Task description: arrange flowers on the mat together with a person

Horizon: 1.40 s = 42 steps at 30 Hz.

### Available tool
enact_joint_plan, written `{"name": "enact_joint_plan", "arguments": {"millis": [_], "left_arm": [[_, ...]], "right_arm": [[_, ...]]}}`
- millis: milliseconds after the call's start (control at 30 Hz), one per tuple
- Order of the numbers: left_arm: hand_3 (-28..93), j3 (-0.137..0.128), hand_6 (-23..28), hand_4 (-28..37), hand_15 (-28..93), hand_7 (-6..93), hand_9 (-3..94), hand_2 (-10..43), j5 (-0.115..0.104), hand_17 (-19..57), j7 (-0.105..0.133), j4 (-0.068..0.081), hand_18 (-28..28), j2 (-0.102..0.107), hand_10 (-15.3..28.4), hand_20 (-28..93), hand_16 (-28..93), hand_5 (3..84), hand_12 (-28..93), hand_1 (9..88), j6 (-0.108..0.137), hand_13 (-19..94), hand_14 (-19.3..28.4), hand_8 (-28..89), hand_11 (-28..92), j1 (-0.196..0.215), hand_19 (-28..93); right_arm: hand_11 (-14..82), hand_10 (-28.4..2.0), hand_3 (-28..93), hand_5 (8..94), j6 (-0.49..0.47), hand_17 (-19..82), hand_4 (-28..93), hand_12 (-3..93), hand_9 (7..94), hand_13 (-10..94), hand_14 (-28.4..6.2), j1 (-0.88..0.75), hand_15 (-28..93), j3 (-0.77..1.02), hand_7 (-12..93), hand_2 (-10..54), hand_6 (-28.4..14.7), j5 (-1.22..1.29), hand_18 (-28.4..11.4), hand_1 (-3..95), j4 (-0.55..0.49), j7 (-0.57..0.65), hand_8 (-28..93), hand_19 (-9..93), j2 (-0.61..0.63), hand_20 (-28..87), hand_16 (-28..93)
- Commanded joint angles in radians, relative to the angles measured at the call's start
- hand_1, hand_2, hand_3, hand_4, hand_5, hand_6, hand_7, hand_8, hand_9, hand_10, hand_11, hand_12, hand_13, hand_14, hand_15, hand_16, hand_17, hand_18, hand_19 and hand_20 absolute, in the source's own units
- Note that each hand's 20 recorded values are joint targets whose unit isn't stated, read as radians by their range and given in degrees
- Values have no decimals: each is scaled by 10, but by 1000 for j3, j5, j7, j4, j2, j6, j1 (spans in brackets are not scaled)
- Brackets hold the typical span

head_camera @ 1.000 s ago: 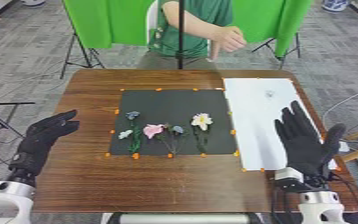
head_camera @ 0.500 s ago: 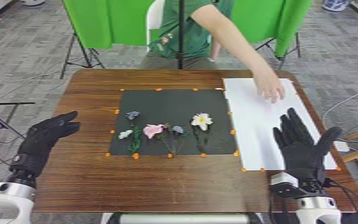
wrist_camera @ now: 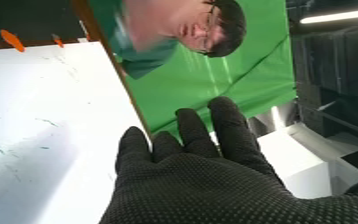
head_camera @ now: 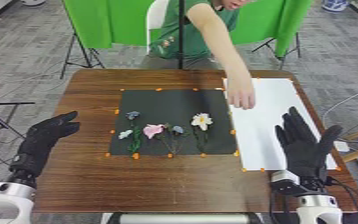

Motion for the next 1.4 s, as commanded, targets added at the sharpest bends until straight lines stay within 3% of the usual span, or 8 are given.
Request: {"name": "enact_joint_plan", "arguments": {"millis": [33,667,900,1400], "left_arm": [[693,-1,43,-283,109,92,461,14,-3,75,-1,1,105,-10,138,165,14,447,119,222,1,381,165,-62,168,18,19],[693,1,43,-283,109,92,461,12,-4,75,0,0,106,-7,138,165,13,447,120,227,4,380,165,-62,168,11,18],[695,5,44,-283,110,92,462,11,-3,76,9,0,106,-3,138,166,13,447,120,228,7,382,166,-61,169,-1,19],[698,16,44,-274,111,95,464,4,-1,82,16,4,106,5,138,171,13,449,120,244,10,385,166,-63,171,-19,21]], "right_arm": [[-37,-129,238,225,6,4,-192,76,193,111,-75,-10,-232,-2,42,74,-75,4,-60,99,-9,-11,-78,-19,0,135,284],[-35,-134,380,234,29,18,-247,80,198,123,-81,4,-198,-16,37,43,-80,2,-69,64,-1,-25,-73,-16,5,137,257],[12,-153,585,349,75,70,-267,74,305,180,-94,69,-49,-44,58,56,-71,12,-94,-11,19,-39,-81,-6,18,147,118],[30,-160,630,420,19,101,-242,82,367,221,-104,79,26,-6,73,69,-71,-24,-103,6,20,-45,-82,0,27,161,66]]}}
